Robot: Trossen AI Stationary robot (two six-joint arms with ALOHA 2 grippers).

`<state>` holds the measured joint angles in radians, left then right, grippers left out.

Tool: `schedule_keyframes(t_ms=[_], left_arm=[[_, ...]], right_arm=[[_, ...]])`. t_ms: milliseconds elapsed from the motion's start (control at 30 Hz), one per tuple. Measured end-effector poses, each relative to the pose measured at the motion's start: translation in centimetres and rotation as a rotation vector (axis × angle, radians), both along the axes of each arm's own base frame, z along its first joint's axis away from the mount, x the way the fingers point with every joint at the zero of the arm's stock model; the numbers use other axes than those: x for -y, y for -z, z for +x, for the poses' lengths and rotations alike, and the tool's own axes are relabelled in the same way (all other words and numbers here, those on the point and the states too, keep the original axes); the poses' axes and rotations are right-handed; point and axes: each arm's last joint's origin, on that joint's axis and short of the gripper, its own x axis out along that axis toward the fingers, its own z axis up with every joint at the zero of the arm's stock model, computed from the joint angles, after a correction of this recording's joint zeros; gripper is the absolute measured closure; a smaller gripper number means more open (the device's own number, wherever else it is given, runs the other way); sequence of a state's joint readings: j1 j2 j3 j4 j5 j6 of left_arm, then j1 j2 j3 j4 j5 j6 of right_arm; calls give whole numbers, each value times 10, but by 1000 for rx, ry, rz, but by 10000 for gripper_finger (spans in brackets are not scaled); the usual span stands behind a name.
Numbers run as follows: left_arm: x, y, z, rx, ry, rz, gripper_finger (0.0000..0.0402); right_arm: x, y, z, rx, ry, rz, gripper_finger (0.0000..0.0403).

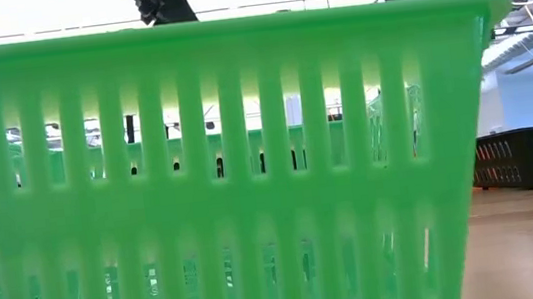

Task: Stack baskets on shelf by color
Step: Stack the orange basket on top of the orange baskets on the shelf

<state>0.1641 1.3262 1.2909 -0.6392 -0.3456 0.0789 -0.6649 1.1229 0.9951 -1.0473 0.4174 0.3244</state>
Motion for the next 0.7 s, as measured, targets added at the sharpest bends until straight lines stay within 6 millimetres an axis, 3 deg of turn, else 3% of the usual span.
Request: schedule_keyframes(t_ms=[267, 567, 700], left_arm=[[13, 13, 1, -58, 46, 6, 204], [15, 15, -1, -100, 25, 48, 204], [15, 15, -1, -95, 20, 51, 204]], right_arm=[[52, 45, -19, 23, 204, 190, 259], [66, 59, -15, 66, 221, 243, 259], [73, 62, -11, 72, 263, 188, 259]])
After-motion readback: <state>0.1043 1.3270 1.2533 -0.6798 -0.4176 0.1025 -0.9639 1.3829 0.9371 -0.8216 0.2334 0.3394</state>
